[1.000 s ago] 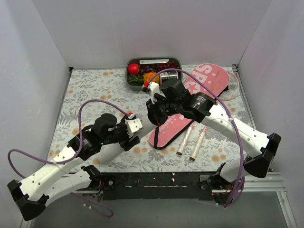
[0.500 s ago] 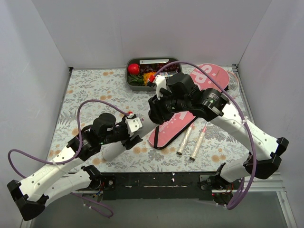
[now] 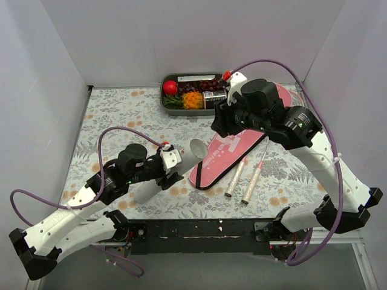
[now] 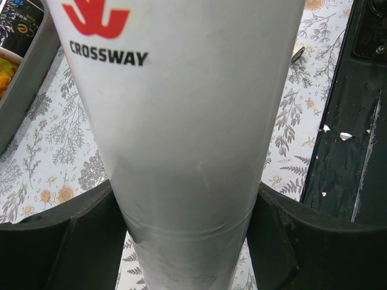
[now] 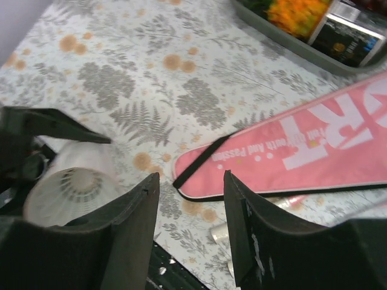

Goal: Pack up the badminton gear

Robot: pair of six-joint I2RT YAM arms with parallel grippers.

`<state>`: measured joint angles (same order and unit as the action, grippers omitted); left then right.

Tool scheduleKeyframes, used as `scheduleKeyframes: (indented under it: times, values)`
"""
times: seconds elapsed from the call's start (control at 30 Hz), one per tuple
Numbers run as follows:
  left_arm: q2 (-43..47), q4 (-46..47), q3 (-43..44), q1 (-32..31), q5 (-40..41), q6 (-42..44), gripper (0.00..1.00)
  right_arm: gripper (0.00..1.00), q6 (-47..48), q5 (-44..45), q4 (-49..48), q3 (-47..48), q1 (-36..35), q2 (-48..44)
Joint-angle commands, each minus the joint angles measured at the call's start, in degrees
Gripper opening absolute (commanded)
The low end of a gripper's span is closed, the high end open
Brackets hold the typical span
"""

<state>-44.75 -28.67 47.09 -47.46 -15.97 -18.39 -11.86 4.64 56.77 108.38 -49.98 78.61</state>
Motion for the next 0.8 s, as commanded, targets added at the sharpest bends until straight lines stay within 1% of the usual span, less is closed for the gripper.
scheduleKeyframes:
  times: [0.0,0.03,0.07,0.1,0.2,0.23,0.3,0.33,0.43,0.47,0.5,0.57,0.6,0.63,0.7,0.77]
  values:
    - [1.42,2.21,1.25,-0.26,-1.26,0.02,0.00,0.54,-0.89,7.48,-2.27,-8.92,6.36,-2.05]
    - [1.33,2.30,1.34,-0.26,-1.26,0.02,0.00,0.54,-0.97,7.14,-4.54,-11.50,10.21,-3.10]
    - [1.42,2.21,1.25,-0.26,-1.17,-0.06,0.00,0.54,-0.97,6.61,-6.13,-14.22,12.16,-3.63]
    - [1.33,2.21,1.25,-0.26,-1.26,-0.24,0.00,0.54,-1.06,6.61,-7.19,-20.16,15.49,-4.07]
    - [1.68,2.56,0.99,-0.26,-1.43,-0.68,0.00,0.55,-2.38,6.25,-10.89,-27.67,19.29,-5.04]
    - [1.77,3.08,0.90,-0.26,-1.26,-0.85,0.00,0.55,-2.73,6.60,-11.94,-31.96,21.04,-5.57]
    - [2.12,3.70,0.46,-0.26,-1.09,-1.38,0.00,0.56,-4.31,9.06,-13.88,-35.50,22.46,-6.01]
    - [2.21,3.97,0.28,-0.26,-0.82,-1.56,0.00,0.57,-4.66,8.98,-14.32,-38.65,24.47,-6.45]
    - [2.65,4.67,0.28,-0.26,-0.82,-2.70,0.00,0.58,-6.16,6.79,-15.99,-43.32,29.31,-7.93]
    - [2.83,4.85,0.20,-0.26,-1.17,-3.05,0.00,0.58,-6.33,5.48,-17.30,-46.82,30.80,-8.64]
    - [3.09,5.11,0.11,-0.35,-1.52,-3.49,0.00,0.58,-6.51,4.94,-17.92,-48.59,33.77,-9.26]
    - [4.06,5.81,-0.24,-0.26,-1.87,-3.75,0.00,0.58,-6.60,2.31,-19.24,-53.50,37.13,-10.93]
    - [4.41,5.99,-0.51,-0.26,-2.14,-3.76,0.00,0.58,-6.77,1.25,-20.46,-54.93,40.19,-11.37]
    - [4.93,6.34,-0.60,-0.26,-2.23,-3.93,0.00,0.58,-6.86,-0.41,-20.91,-56.42,41.61,-12.16]
    - [5.20,6.43,-0.77,-0.26,-2.31,-4.10,0.00,0.58,-6.95,-0.86,-22.05,-59.67,44.51,-12.69]
    - [5.29,6.52,-0.77,-0.26,-2.31,-4.37,0.00,0.58,-7.74,-0.34,-22.32,-60.91,46.01,-13.74]
